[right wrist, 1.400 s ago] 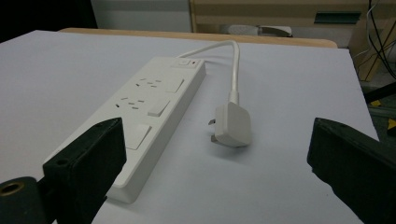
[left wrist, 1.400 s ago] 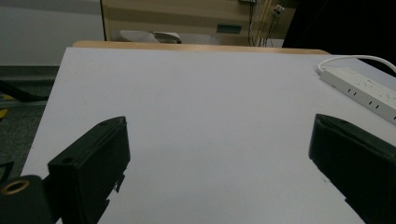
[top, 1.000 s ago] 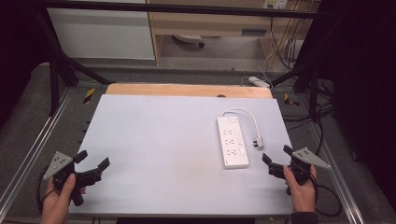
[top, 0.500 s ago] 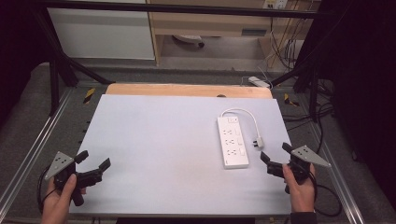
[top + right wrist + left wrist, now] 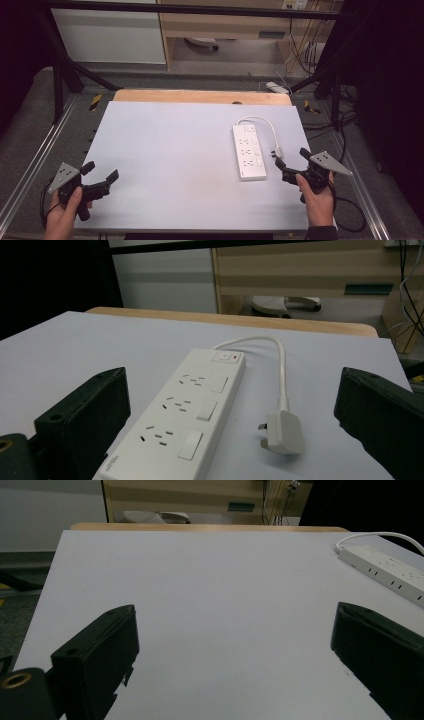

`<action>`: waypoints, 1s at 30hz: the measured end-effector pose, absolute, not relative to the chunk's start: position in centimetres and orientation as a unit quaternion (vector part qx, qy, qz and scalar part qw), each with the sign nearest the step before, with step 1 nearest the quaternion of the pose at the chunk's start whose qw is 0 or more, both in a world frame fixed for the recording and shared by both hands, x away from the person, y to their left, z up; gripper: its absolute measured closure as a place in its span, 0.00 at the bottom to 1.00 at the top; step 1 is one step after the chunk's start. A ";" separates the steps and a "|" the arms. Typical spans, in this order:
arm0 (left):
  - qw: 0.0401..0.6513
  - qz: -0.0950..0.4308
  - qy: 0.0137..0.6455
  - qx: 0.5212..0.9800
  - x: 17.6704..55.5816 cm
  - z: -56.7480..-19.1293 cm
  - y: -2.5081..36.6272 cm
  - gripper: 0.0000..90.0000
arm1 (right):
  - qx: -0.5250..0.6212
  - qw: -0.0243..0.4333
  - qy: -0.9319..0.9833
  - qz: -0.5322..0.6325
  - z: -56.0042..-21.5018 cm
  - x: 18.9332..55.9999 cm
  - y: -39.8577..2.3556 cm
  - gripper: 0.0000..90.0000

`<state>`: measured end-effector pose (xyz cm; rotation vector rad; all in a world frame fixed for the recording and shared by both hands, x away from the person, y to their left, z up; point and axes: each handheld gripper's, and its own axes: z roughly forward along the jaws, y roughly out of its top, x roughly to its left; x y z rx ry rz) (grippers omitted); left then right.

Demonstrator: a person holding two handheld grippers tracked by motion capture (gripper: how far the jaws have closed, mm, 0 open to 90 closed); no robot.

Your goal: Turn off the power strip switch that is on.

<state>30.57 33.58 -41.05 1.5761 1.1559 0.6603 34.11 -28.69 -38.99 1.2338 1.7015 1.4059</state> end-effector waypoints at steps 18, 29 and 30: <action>0.511 0.274 0.480 0.659 30.6 -41.1 33.5 0.06 | 0.468 0.305 0.638 0.530 -37.9 35.3 -27.7 0.02; 0.506 0.274 0.476 0.665 30.6 -41.2 33.3 0.06 | 0.465 0.303 0.644 0.526 -37.6 36.0 -27.2 0.03; 0.506 0.274 0.475 0.666 30.6 -41.2 33.3 0.06 | 0.464 0.305 0.644 0.526 -37.6 36.2 -27.2 0.03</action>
